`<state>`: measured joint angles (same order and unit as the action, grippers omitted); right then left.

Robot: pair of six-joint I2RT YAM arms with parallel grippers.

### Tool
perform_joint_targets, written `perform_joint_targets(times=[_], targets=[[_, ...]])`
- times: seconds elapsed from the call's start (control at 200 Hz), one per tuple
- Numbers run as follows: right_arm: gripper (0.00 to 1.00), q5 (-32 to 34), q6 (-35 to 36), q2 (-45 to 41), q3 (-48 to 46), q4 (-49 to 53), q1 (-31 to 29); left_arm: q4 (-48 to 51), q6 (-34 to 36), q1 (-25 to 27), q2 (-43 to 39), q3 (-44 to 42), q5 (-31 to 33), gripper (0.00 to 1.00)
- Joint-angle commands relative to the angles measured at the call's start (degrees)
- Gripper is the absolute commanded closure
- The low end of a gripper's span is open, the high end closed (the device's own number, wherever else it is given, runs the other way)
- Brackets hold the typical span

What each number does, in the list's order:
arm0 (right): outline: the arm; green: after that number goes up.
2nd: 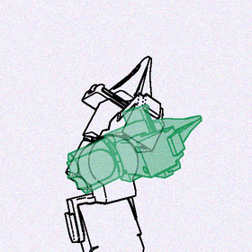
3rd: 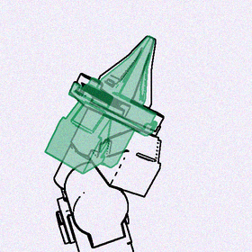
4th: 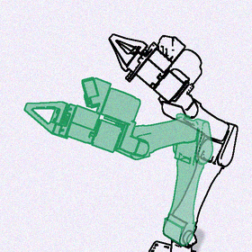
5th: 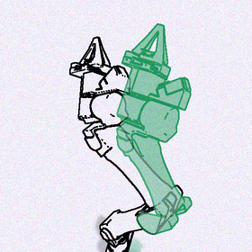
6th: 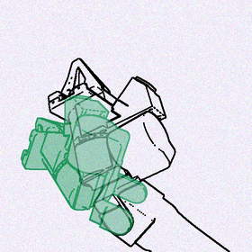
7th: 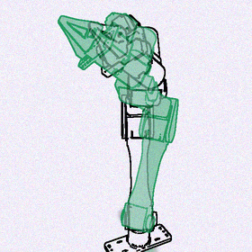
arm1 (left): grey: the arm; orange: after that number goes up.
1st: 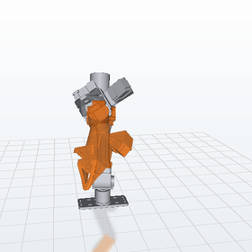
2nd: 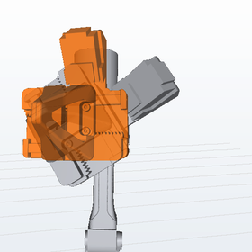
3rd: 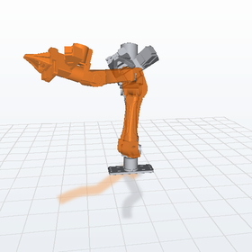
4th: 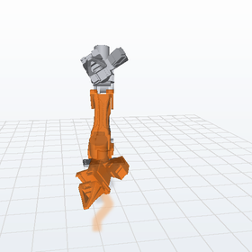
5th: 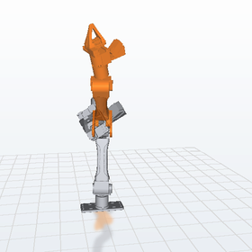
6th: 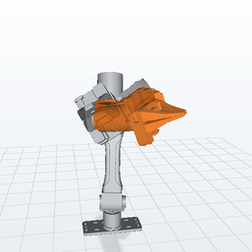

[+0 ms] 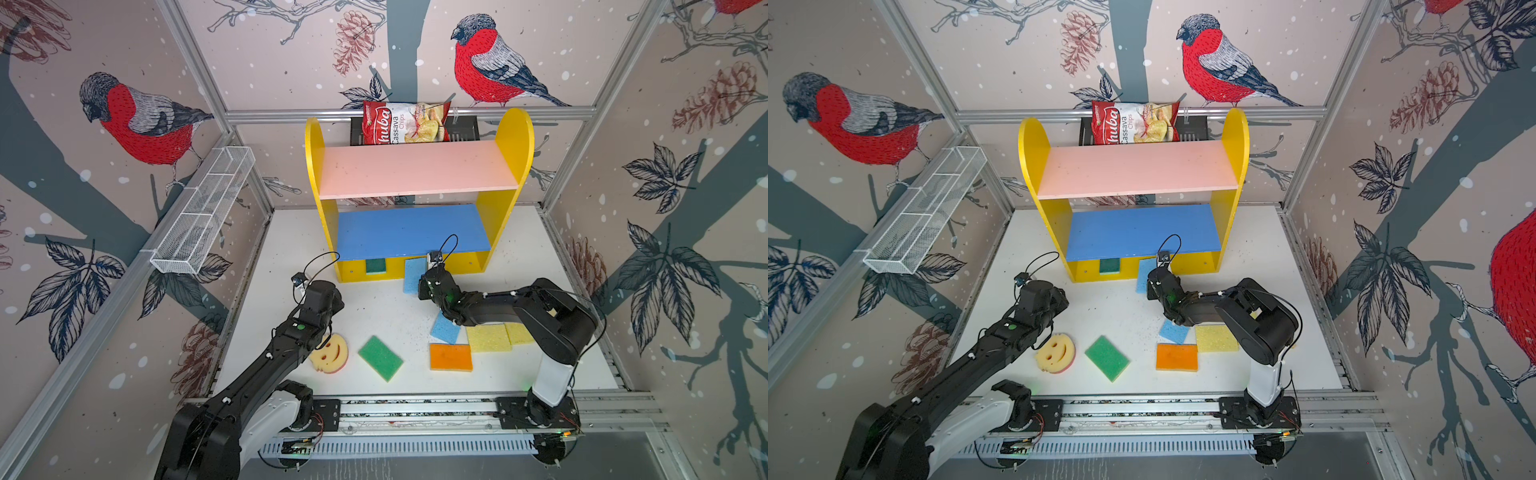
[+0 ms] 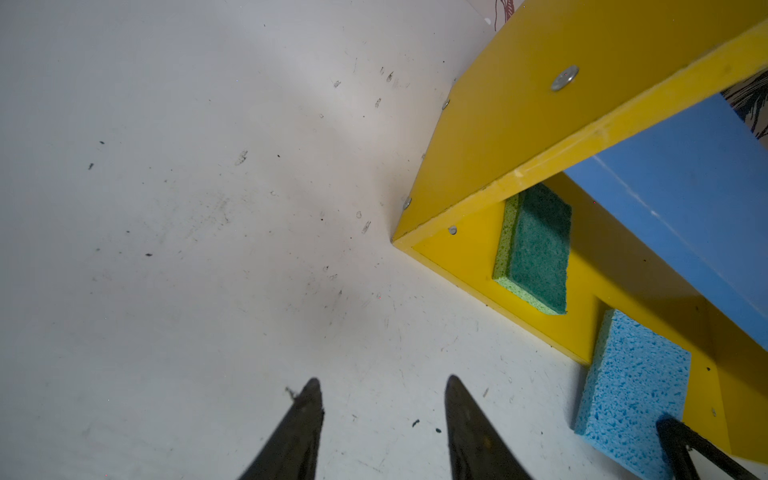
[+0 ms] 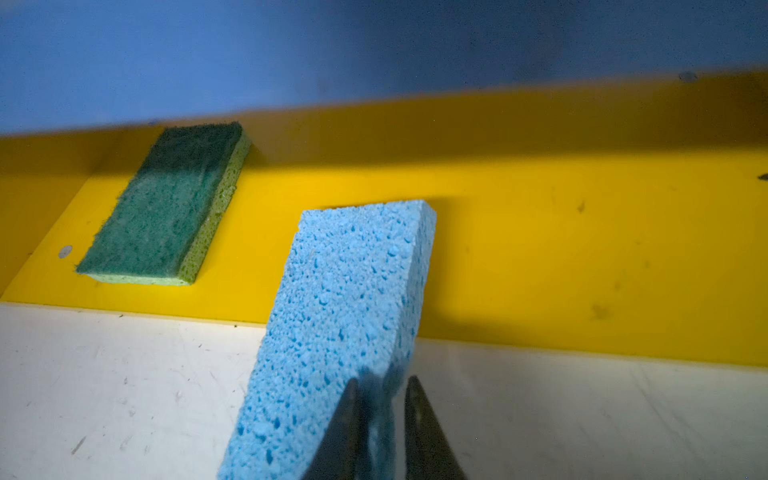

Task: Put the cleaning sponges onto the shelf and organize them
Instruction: 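Tilt the light blue sponge upright with the right gripper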

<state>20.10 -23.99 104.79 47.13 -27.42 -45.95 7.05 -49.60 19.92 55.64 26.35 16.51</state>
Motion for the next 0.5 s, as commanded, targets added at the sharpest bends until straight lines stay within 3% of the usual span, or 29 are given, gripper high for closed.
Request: perform_joint_targets(times=[0.0, 0.115, 0.26, 0.325, 0.395, 0.495], targets=[[0.59, 0.9, 0.1, -0.4, 0.1, 0.1, 0.3, 0.6, 0.5, -0.2, 0.1, 0.5, 0.0, 0.52], [0.51, 1.6, -1.2, -1.9, -1.4, 0.9, 0.5, 0.2, 0.7, -0.1, 0.6, 0.6, -0.1, 0.52], [0.55, -0.4, -5.8, -6.9, -5.8, 1.4, 0.1, -0.2, 0.8, -0.1, 1.1, 0.5, -0.2, 0.52], [0.64, -2.8, -8.2, -9.0, -8.0, 0.6, -0.7, -0.6, 0.8, -0.1, 1.4, 0.3, -0.4, 0.52], [0.89, -5.8, -10.0, -10.1, -9.5, -0.3, -2.5, -0.9, 0.8, -0.1, 1.8, 0.2, -0.5, 0.52], [0.97, -10.0, -12.0, -9.1, -10.5, -1.5, -5.3, -1.2, 0.7, -0.1, 2.3, 0.3, -0.9, 0.52]])
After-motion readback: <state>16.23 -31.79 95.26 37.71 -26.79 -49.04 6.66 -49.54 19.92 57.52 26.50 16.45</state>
